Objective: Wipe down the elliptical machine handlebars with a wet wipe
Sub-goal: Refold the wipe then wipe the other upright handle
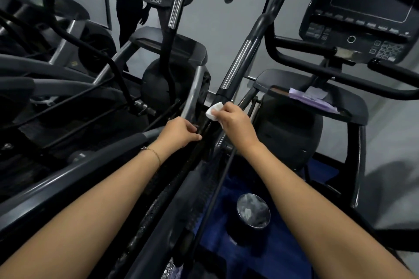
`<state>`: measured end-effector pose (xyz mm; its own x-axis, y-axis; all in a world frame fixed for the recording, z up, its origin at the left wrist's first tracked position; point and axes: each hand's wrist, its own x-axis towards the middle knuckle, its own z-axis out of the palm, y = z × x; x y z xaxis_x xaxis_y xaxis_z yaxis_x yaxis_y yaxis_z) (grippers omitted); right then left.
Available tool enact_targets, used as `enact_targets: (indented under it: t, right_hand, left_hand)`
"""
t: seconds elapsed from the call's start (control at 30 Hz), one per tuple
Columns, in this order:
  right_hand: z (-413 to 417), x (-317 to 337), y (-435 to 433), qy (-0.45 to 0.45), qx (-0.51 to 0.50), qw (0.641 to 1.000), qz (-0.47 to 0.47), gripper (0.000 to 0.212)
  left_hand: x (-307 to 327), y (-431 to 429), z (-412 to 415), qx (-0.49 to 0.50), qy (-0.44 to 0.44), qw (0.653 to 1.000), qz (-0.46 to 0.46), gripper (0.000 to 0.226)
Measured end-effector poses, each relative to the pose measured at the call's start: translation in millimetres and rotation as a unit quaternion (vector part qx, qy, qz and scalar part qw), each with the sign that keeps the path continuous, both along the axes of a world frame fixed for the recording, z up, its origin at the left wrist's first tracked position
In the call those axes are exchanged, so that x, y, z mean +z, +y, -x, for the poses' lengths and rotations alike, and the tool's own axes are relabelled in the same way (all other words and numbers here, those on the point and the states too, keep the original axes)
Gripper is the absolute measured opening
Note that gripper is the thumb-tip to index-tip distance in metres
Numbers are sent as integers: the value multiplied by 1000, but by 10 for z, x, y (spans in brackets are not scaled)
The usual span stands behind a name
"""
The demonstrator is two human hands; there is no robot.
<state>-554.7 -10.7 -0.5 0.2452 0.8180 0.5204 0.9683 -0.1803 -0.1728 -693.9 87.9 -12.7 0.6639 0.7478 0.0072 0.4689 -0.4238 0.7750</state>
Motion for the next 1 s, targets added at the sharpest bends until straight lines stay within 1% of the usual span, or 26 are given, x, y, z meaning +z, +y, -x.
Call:
enact_targets:
  t: [0.1, 0.13, 0.2, 0.27, 0.3, 0.37, 0.43, 0.47, 0.53, 0.57, 0.6, 0.63, 0.67, 0.73, 0.8, 0.83, 0.87, 0.9, 0.93, 0.97, 1.0]
  right_hand:
    - [-22, 110, 81, 85, -67, 990, -90, 17]
    - [27, 75, 100, 91, -68, 990, -85, 14]
    - [118, -67, 71, 45, -53, 997, -35, 23]
    - [170, -132, -18, 45, -31, 998, 0, 20]
    - [157, -103, -25, 70, -33, 997, -6, 21]
    - [79, -10, 29, 91, -59, 994, -14, 26]
    - [45, 44, 78, 93, -75, 992, -34, 28]
    - [70, 59, 68, 96, -66, 993, -25, 28]
    - [70, 45, 10, 59, -35, 998, 11, 27]
    - [49, 60, -26, 19, 1, 999, 29, 27]
    - [-33, 105, -15, 9, 12, 999, 45, 28]
    - [-75, 194, 6, 46, 3, 998, 52, 28]
    - [-116, 249, 38, 78, -14, 996, 37, 28]
    - [-108, 246, 107, 74, -43, 996, 2, 27]
    - [-16, 140, 62, 60, -31, 997, 38, 27]
    - [45, 100, 13, 77, -10, 995, 60, 29]
    - [59, 52, -31, 82, 17, 994, 75, 31]
    - [47, 58, -46, 92, 22, 992, 83, 32]
    - [32, 77, -36, 100, 17, 992, 71, 28]
    - [44, 68, -25, 116, 6, 992, 47, 24]
    - [81, 46, -26, 114, -3, 993, 14, 20]
  left_hand:
    - [9, -50, 73, 6, 0, 1000, -2, 33]
    - [12, -64, 84, 7, -1, 1000, 2, 32]
    - [10, -76, 83, 4, -7, 1000, 14, 33]
    - [23, -76, 64, 2, 0, 1000, 20, 32]
    - [42, -79, 53, 1, 10, 1000, 20, 31]
    - [86, -76, 27, 3, 37, 999, 20, 27]
    - [103, -56, -2, 9, 52, 998, 27, 22]
    - [99, -43, -22, 13, 57, 998, 24, 22]
    - [108, -28, -52, 14, 71, 997, 9, 24]
    - [116, -27, -62, 15, 79, 997, 5, 24]
    - [125, -32, -69, 16, 88, 996, 2, 23]
    - [138, -37, -74, 17, 94, 995, 0, 21]
    - [147, -41, -75, 17, 96, 995, 2, 17]
    - [160, -47, -67, 5, 87, 996, 7, 8]
    - [156, -55, -46, -8, 80, 997, 13, 9]
    - [148, -55, -33, -11, 73, 997, 19, 8]
    - [131, -51, -13, -10, 62, 998, 30, 13]
    - [113, -47, 10, -8, 50, 998, 44, 19]
    - [94, -40, 36, -6, 39, 998, 58, 21]
    - [74, -40, 78, -4, 36, 997, 66, 21]
    - [69, -41, 107, 0, 34, 997, 74, 21]
